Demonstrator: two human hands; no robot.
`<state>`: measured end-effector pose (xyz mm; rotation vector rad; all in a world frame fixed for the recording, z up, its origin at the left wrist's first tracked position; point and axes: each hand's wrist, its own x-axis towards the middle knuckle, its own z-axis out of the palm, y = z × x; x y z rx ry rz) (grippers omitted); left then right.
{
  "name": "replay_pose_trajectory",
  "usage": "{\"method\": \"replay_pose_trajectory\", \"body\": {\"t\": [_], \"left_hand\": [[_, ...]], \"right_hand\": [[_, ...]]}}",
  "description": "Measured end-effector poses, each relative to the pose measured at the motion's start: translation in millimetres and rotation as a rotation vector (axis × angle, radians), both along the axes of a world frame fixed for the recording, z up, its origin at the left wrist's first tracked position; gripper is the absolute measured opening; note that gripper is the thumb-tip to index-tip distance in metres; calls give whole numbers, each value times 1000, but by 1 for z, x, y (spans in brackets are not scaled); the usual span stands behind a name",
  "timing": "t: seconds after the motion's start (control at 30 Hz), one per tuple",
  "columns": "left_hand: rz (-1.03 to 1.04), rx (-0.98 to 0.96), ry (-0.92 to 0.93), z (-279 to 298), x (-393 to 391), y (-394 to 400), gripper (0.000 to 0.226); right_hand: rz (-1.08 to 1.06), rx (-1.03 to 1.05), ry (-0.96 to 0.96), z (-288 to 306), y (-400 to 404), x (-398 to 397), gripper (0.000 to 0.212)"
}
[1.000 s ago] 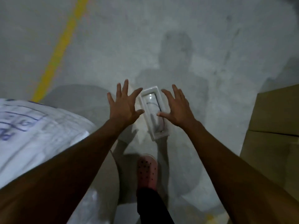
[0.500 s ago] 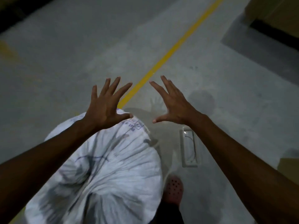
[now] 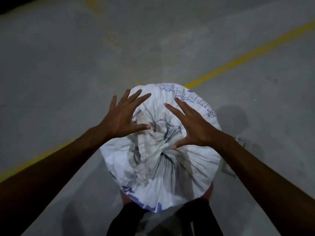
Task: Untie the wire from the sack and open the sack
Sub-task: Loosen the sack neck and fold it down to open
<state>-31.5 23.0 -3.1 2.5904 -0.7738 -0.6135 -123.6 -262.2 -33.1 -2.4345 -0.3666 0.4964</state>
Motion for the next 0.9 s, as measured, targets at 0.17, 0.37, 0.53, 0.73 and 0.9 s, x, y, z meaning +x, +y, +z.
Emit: {"method": "replay_pose_trajectory", "body": {"t": [0.17,0.37,0.53,0.73,0.9], "left_hand": [[142,-79,79,-17,-23,42,110],[203,-131,140,-20,-26,73,113],[184,-139,164,-30,-35,89,115],[161,-159,169,-48,-46,92,113],[132,-182,128,-57,-54,88,108]], "right_hand": [[37,33,10,-5,54,-17,130],[221,-2,-71,-8,87,-21,116],[341,-151,-138,-7,90,-12,98],[345,-217,-158,-14,67,-8,94],[376,-265,-206,-16,59,-7,90]]}}
